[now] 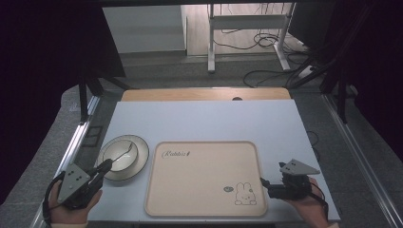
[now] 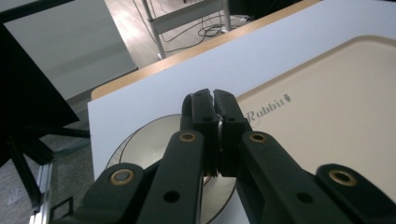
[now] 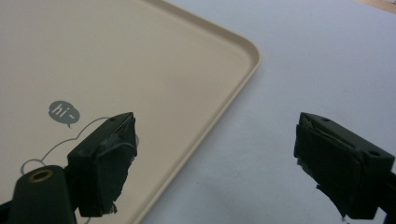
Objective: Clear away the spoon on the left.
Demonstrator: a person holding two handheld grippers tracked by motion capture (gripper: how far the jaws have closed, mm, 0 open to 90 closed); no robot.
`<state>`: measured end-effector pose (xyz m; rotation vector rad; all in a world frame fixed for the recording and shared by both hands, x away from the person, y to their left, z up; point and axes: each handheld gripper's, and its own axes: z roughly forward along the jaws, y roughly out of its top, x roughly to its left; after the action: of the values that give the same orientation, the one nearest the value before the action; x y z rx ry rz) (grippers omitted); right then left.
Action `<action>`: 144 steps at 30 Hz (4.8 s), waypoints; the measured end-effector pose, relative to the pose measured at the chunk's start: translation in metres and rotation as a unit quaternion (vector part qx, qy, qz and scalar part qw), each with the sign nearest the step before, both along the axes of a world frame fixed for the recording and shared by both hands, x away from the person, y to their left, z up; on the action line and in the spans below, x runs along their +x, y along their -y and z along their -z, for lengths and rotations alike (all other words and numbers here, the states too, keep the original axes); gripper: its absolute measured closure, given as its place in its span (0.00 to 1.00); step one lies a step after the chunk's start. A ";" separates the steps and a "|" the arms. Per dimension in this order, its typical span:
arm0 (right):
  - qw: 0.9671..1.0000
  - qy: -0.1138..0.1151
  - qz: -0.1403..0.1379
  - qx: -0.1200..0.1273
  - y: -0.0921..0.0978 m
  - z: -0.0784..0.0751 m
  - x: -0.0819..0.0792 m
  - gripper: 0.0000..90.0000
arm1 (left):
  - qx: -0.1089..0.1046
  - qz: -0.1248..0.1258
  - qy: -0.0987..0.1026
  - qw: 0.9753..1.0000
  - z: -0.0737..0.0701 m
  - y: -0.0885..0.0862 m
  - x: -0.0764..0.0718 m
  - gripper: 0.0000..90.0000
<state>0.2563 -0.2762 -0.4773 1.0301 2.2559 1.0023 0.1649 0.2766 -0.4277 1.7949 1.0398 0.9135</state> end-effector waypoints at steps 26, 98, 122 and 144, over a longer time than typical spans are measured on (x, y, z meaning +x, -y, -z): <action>1.000 0.003 0.006 0.001 0.000 -0.001 -0.001 0.15 | -0.002 0.054 -0.002 0.999 -0.013 0.038 0.034 0.99; 1.000 -0.001 0.002 -0.003 0.002 0.001 0.001 0.15 | 0.058 0.120 -0.047 0.990 0.022 0.090 0.051 0.99; 1.000 -0.004 0.002 -0.004 0.002 0.002 0.001 0.15 | 0.124 0.130 -0.061 0.982 0.046 0.113 0.062 0.99; 1.000 -0.009 0.000 -0.005 0.002 0.002 0.002 0.15 | 0.176 0.144 -0.083 0.970 0.063 0.131 0.050 0.96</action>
<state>0.2579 -0.2783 -0.4797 1.0378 2.2736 0.9844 0.2151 0.1461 -0.4905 2.2816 0.7186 0.8129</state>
